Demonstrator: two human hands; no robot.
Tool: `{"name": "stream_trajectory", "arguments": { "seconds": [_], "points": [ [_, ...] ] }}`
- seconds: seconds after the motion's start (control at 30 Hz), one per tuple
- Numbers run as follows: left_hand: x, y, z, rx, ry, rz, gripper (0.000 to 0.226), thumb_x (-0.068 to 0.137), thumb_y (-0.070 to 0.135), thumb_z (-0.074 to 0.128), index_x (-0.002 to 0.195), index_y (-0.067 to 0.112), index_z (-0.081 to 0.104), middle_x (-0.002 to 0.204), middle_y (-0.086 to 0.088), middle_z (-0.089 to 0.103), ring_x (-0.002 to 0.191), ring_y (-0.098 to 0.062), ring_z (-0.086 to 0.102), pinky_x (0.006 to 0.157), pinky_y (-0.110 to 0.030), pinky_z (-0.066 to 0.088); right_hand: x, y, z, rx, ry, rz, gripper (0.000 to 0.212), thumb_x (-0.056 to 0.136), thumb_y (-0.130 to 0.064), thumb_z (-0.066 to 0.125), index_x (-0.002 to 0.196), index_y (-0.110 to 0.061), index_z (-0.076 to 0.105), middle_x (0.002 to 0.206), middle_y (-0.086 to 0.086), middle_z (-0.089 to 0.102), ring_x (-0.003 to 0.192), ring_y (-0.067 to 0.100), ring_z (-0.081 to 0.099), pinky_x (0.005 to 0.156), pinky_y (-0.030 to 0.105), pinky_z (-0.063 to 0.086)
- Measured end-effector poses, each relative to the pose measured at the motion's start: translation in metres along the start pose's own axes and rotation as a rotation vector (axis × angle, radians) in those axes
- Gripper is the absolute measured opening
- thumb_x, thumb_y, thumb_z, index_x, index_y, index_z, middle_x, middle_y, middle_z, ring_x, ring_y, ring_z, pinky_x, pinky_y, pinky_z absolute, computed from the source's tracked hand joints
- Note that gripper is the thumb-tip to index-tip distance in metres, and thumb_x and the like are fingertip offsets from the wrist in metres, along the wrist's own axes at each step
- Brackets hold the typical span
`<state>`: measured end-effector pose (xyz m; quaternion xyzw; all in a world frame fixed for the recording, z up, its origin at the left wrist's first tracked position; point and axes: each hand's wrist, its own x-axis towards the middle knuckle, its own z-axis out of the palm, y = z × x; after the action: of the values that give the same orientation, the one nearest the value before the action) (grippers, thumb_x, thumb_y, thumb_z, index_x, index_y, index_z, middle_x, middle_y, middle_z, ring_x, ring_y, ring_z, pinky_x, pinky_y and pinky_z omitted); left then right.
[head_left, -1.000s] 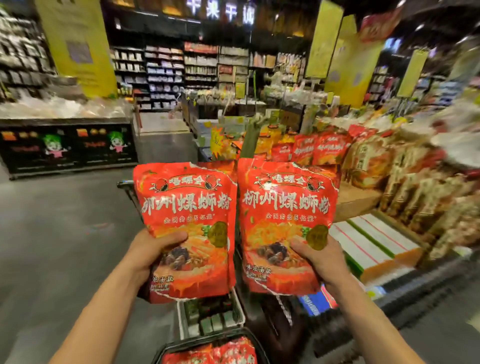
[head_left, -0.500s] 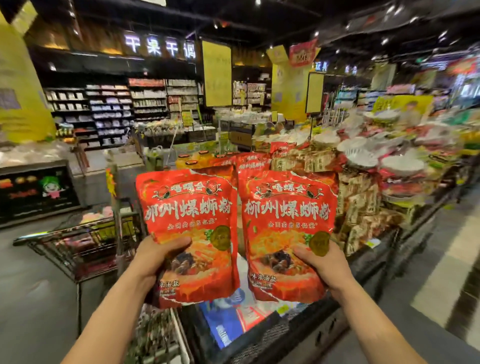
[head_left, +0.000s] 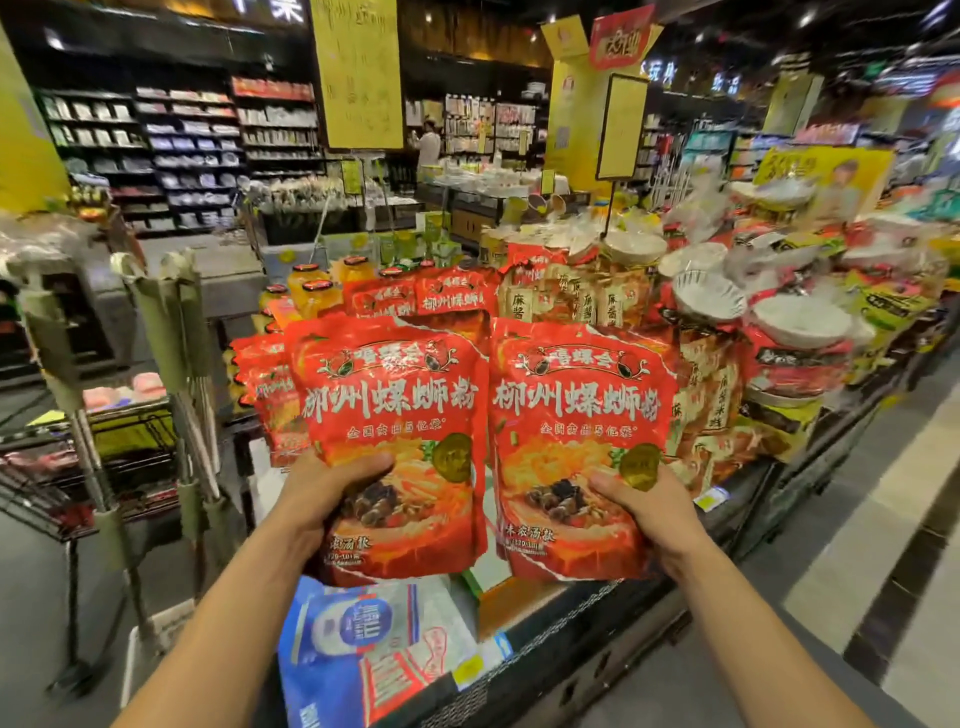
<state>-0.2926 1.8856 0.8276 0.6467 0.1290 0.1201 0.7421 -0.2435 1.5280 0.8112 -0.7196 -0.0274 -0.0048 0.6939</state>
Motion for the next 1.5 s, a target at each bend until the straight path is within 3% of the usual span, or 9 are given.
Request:
{"name": "stream_trajectory", "arguments": {
  "seconds": [0.2, 0.43, 0.57, 0.8, 0.97, 1.07, 1.2, 1.37, 1.5],
  "points": [
    [0.097, -0.015, 0.033, -0.018, 0.023, 0.001, 0.072, 0.038, 0.021, 0.099, 0.104, 0.015, 0.071, 0.099, -0.006, 0.078, 0.081, -0.020, 0.075, 0.083, -0.038, 0.057, 0.098, 0.005, 0.002, -0.028, 0.003, 0.038, 0.078, 0.043, -0.046, 0.089, 0.111, -0.014, 0.067, 0.097, -0.001, 0.078, 0.089, 0.019, 0.074, 0.075, 0.032, 0.056],
    [0.182, -0.015, 0.053, -0.035, 0.040, -0.027, 0.078, 0.033, 0.024, 0.098, 0.105, 0.017, 0.068, 0.085, 0.004, 0.079, 0.074, -0.017, 0.076, 0.074, -0.035, 0.057, 0.197, 0.012, 0.012, 0.046, 0.010, 0.040, 0.040, 0.068, -0.012, 0.088, 0.101, -0.018, 0.065, 0.096, 0.006, 0.076, 0.078, 0.013, 0.074, 0.061, 0.024, 0.057],
    [0.215, -0.025, 0.055, -0.031, 0.087, -0.076, 0.096, 0.021, 0.041, 0.101, 0.108, 0.019, 0.066, 0.092, 0.000, 0.079, 0.080, -0.022, 0.076, 0.079, -0.042, 0.057, 0.251, 0.022, 0.023, 0.066, -0.040, 0.101, 0.086, 0.031, -0.048, 0.098, 0.106, -0.019, 0.066, 0.095, 0.004, 0.077, 0.085, 0.021, 0.075, 0.071, 0.036, 0.059],
    [0.270, -0.052, 0.062, -0.012, 0.290, -0.096, 0.054, 0.053, 0.005, 0.092, 0.100, 0.014, 0.068, 0.088, -0.002, 0.079, 0.074, -0.019, 0.075, 0.083, -0.041, 0.057, 0.372, 0.046, 0.058, 0.007, -0.257, 0.067, 0.037, 0.073, -0.012, 0.083, 0.100, -0.025, 0.062, 0.077, -0.019, 0.075, 0.070, -0.002, 0.070, 0.058, 0.013, 0.052],
    [0.313, -0.057, 0.073, -0.020, 0.410, -0.152, 0.090, 0.020, 0.034, 0.097, 0.102, 0.016, 0.065, 0.090, -0.005, 0.079, 0.077, -0.023, 0.076, 0.070, -0.037, 0.059, 0.454, 0.068, 0.093, -0.039, -0.364, 0.144, 0.060, 0.060, -0.045, 0.091, 0.111, -0.032, 0.061, 0.103, -0.006, 0.075, 0.095, 0.019, 0.071, 0.087, 0.044, 0.056],
    [0.346, -0.060, 0.075, 0.012, 0.465, -0.173, 0.073, 0.039, 0.031, 0.099, 0.102, 0.012, 0.068, 0.095, -0.008, 0.078, 0.077, -0.024, 0.076, 0.070, -0.035, 0.056, 0.500, 0.082, 0.117, -0.030, -0.371, 0.170, 0.081, 0.047, -0.058, 0.092, 0.117, -0.030, 0.063, 0.109, -0.005, 0.074, 0.106, 0.022, 0.067, 0.097, 0.053, 0.052],
    [0.394, -0.068, 0.065, 0.058, 0.462, -0.199, 0.057, 0.060, 0.017, 0.093, 0.109, 0.007, 0.065, 0.095, -0.011, 0.077, 0.078, -0.025, 0.076, 0.064, -0.034, 0.058, 0.541, 0.079, 0.150, -0.093, -0.382, 0.165, 0.043, 0.076, -0.026, 0.085, 0.112, -0.028, 0.062, 0.105, -0.009, 0.070, 0.107, 0.019, 0.063, 0.097, 0.039, 0.048],
    [0.447, -0.081, 0.050, 0.093, 0.438, -0.223, 0.043, 0.064, 0.014, 0.091, 0.097, 0.004, 0.066, 0.088, -0.014, 0.076, 0.070, -0.025, 0.075, 0.056, -0.031, 0.058, 0.585, 0.095, 0.178, -0.150, -0.366, 0.167, 0.090, 0.054, -0.060, 0.089, 0.129, -0.022, 0.056, 0.115, -0.006, 0.071, 0.112, 0.019, 0.063, 0.106, 0.046, 0.045],
    [0.470, -0.099, 0.043, 0.119, 0.449, -0.199, 0.068, 0.055, 0.027, 0.096, 0.110, 0.000, 0.065, 0.093, -0.011, 0.078, 0.080, -0.029, 0.076, 0.076, -0.049, 0.062, 0.602, 0.111, 0.190, -0.241, -0.351, 0.164, 0.058, 0.076, -0.025, 0.084, 0.126, -0.017, 0.055, 0.113, -0.001, 0.067, 0.109, 0.021, 0.061, 0.102, 0.038, 0.045]
  ]
}}
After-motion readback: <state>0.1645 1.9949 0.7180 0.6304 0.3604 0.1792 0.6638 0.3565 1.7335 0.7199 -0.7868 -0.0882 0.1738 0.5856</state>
